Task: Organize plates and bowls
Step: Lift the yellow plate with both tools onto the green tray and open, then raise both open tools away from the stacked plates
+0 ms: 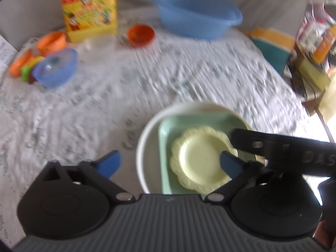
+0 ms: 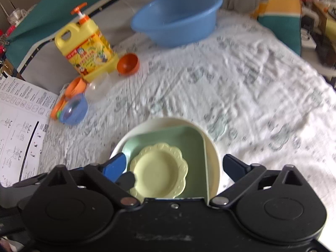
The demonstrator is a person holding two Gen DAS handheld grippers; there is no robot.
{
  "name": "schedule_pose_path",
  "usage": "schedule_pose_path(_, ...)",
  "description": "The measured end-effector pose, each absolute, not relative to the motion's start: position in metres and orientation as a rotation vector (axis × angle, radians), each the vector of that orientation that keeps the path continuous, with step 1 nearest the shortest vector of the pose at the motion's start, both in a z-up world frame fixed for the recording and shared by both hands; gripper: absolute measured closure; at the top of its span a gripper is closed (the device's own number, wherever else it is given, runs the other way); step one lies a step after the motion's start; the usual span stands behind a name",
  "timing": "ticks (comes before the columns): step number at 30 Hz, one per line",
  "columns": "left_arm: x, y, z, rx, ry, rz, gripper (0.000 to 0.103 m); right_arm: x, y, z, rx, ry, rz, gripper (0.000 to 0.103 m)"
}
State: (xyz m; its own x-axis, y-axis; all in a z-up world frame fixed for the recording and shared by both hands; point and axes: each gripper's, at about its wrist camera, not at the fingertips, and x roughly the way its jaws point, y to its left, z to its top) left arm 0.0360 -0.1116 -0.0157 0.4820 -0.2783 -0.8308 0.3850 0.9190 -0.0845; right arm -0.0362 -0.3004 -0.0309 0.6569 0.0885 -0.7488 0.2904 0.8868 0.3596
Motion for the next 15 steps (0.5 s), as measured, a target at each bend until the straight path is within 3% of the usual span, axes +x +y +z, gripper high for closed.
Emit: schedule_pose_path(15,0.043,-0.064,-0.011,0.020,0.997,-0.318,0.000,-0.037,-0.294,-0.022,0.418,0.847,-0.168,0.000)
